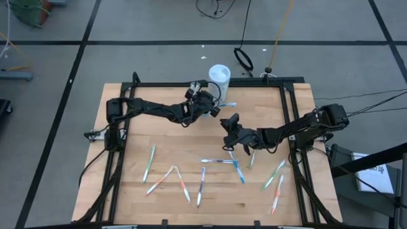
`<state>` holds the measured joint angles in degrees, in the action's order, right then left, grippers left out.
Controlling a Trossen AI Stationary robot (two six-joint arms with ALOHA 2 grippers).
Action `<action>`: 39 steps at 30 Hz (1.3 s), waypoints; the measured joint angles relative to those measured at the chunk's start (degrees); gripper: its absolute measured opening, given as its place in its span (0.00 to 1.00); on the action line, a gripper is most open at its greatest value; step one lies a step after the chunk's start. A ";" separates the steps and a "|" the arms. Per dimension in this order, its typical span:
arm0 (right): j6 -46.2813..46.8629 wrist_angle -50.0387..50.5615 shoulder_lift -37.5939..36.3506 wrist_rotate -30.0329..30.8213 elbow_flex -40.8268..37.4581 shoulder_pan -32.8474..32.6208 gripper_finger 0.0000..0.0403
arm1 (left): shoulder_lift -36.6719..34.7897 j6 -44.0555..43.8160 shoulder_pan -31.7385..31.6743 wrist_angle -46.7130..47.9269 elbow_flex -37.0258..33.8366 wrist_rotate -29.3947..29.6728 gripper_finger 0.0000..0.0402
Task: Pick & Place toothbrushing station
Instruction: Put the green toothbrush into the transparent organizer
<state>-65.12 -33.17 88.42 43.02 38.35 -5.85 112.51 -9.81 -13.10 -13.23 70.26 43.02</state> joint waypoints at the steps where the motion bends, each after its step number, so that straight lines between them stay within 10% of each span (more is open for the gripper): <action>1: 0.09 -0.01 0.00 0.12 0.00 0.02 0.27 | 0.00 0.54 0.00 0.02 0.00 0.09 0.46; 15: 5.40 -0.02 0.00 -0.50 0.02 0.16 0.27 | -10.92 12.37 3.75 13.01 0.00 -7.95 0.45; 21: 17.62 -2.04 0.00 -16.87 0.02 1.99 0.27 | -23.36 11.08 5.64 31.63 0.00 -14.28 0.45; 29: 32.25 -4.87 0.00 -38.47 0.02 5.71 0.27 | -38.61 1.84 9.20 56.28 0.02 -16.12 0.45; 39: 37.23 -4.25 0.00 -40.13 0.02 7.43 0.27 | -40.11 -30.79 21.73 83.40 -1.28 -25.18 0.45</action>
<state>-27.90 -37.42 88.42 2.90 38.37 1.58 72.40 -40.60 8.62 70.17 68.98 17.84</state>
